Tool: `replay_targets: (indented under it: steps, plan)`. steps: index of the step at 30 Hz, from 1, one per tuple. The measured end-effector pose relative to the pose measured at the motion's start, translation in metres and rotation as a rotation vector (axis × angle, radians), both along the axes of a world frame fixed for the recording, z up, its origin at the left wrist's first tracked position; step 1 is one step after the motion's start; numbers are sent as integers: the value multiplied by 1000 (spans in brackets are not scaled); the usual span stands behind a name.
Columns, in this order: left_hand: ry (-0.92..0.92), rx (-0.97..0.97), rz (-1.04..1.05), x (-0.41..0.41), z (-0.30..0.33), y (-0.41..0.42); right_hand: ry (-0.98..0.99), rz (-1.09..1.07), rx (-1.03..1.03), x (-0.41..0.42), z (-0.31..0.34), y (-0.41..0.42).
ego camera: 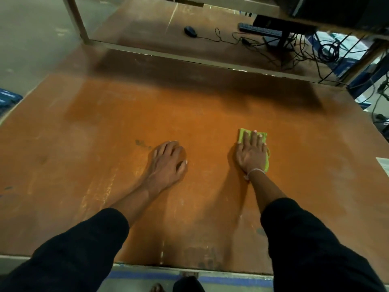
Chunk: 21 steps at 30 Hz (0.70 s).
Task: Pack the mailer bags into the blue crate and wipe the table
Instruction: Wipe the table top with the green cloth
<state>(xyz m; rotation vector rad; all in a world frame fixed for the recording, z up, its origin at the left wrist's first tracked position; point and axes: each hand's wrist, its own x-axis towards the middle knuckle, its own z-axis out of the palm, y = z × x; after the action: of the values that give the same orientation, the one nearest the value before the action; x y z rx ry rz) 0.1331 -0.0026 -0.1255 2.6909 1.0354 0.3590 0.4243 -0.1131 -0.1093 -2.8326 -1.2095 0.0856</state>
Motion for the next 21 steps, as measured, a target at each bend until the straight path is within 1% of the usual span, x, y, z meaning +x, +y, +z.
replay_targets:
  steps: [1, 2, 5, 6, 8, 9, 10, 12, 14, 15, 16, 17, 19, 20, 21]
  plan:
    - [0, 1, 2, 0, 0, -1, 15, 12, 9, -7, 0, 8]
    - [0, 4, 5, 0, 0, -2, 19, 93, 24, -15, 0, 15]
    - [37, -5, -5, 2, 2, 1, 38, 498, 38, -34, -2, 29]
    - [54, -7, -15, 2, 3, 4, 43, 585, 36, -33, -1, 30]
    - [75, 12, -55, 2, 6, 12, 49, 637, 41, -18, 1, 33]
    - [74, 26, -75, 2, 8, 17, 34, 599, 38, -6, 0, 35]
    - [68, 41, -85, 3, 10, 22, 13, 514, 35, 8, -1, 38]
    - [61, 69, -78, 1, 12, 35, -38, 270, 23, 30, -2, 48]
    - [61, 87, -40, -2, 12, 48, -10, 39, 17, 32, -1, 65]
    - [61, 91, -11, -5, 11, 55, 16, 4, 12, 24, 0, 74]
    - [63, 90, 22, -7, 10, 61, 21, 58, 10, 14, 0, 84]
    - [68, 86, 54, -9, 8, 66, 14, 192, 22, 3, 0, 93]
    - [82, 84, 97, -9, 5, 71, 17, 547, 43, -14, -4, 103]
    - [87, 88, 105, -9, 4, 72, 24, 674, 43, -15, -4, 105]
    - [92, 92, 106, -8, 3, 72, 37, 735, 45, -9, -4, 108]
